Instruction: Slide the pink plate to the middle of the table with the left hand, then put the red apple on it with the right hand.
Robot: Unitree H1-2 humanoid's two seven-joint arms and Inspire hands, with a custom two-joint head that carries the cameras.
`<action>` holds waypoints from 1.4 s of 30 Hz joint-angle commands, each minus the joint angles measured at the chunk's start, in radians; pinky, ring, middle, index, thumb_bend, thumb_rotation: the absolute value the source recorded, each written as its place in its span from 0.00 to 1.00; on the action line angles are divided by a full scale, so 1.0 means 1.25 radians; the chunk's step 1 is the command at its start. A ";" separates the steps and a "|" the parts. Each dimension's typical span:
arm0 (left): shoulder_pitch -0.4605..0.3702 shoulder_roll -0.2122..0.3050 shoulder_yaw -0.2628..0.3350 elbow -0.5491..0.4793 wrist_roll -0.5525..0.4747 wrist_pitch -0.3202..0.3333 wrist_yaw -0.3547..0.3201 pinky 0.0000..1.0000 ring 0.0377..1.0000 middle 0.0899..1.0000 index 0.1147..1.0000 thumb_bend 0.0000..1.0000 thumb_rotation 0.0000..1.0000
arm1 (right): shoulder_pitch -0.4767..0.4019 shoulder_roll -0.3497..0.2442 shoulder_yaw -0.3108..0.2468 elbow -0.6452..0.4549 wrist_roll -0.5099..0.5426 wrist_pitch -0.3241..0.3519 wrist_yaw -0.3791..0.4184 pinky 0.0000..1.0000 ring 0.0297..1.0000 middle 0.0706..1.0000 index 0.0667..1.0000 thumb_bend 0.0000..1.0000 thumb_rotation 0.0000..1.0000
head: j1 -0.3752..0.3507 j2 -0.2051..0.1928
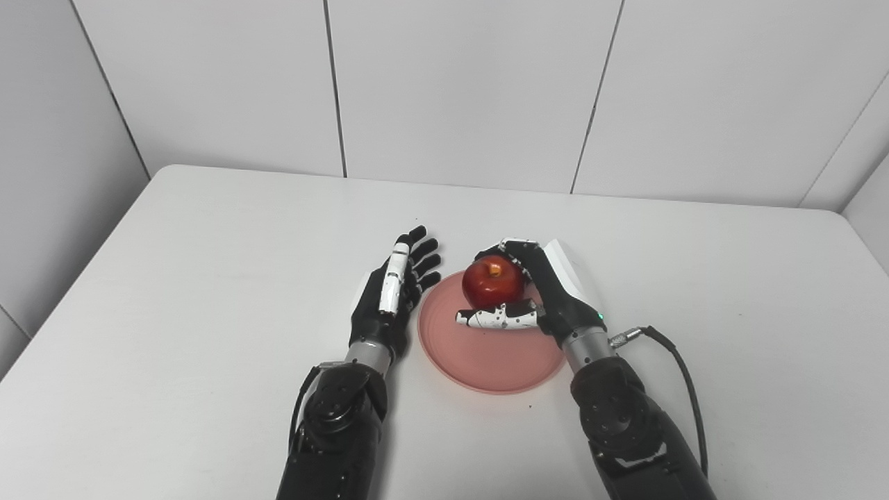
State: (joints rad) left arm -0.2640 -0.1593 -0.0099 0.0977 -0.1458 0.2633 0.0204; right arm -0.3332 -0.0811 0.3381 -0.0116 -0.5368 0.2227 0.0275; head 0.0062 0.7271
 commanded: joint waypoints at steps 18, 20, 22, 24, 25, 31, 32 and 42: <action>0.000 -0.007 0.004 -0.009 0.007 0.012 0.008 0.87 0.88 0.88 0.86 0.38 1.00 | 0.005 -0.002 0.021 -0.007 -0.004 -0.056 0.003 0.32 0.39 0.44 0.45 0.51 0.14 | -0.006 0.012; 0.000 -0.006 0.004 -0.010 0.007 0.011 0.007 0.86 0.88 0.88 0.86 0.38 1.00 | 0.006 -0.002 0.022 -0.005 -0.005 -0.058 0.002 0.32 0.38 0.44 0.45 0.51 0.14 | -0.007 0.013; 0.000 -0.007 0.003 -0.010 0.007 0.012 0.007 0.86 0.87 0.87 0.85 0.38 1.00 | 0.006 -0.002 0.022 -0.002 -0.007 -0.061 -0.001 0.30 0.37 0.43 0.45 0.51 0.13 | -0.008 0.013; 0.000 -0.007 0.004 -0.010 0.007 0.012 0.008 0.86 0.87 0.87 0.85 0.38 1.00 | 0.007 -0.002 0.022 0.000 -0.008 -0.066 -0.005 0.30 0.37 0.43 0.45 0.51 0.13 | -0.008 0.013; 0.000 -0.007 0.004 -0.010 0.007 0.013 0.008 0.86 0.87 0.87 0.85 0.38 1.00 | 0.007 -0.002 0.022 0.002 -0.009 -0.068 -0.006 0.30 0.37 0.43 0.45 0.51 0.13 | -0.008 0.013; 0.002 -0.004 0.001 -0.012 0.009 0.014 0.004 0.85 0.87 0.87 0.86 0.38 1.00 | 0.009 0.005 0.016 -0.001 -0.014 -0.043 -0.002 0.37 0.42 0.48 0.45 0.52 0.14 | -0.010 0.015; 0.002 -0.003 0.000 -0.013 0.009 0.014 0.003 0.85 0.87 0.87 0.86 0.38 1.00 | 0.009 0.006 0.015 0.000 -0.014 -0.042 -0.002 0.38 0.43 0.49 0.45 0.52 0.14 | -0.010 0.015; 0.003 -0.001 -0.004 -0.014 0.015 0.012 0.004 0.86 0.87 0.87 0.86 0.38 1.00 | 0.014 0.011 0.015 -0.017 -0.039 -0.011 0.013 0.49 0.57 0.62 0.63 0.83 0.24 | -0.013 0.014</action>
State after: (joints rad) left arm -0.2600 -0.1580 -0.0117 0.0894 -0.1389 0.2671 0.0199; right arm -0.2926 -0.0788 0.3643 0.0088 -0.5784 0.1956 0.0421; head -0.0107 0.7440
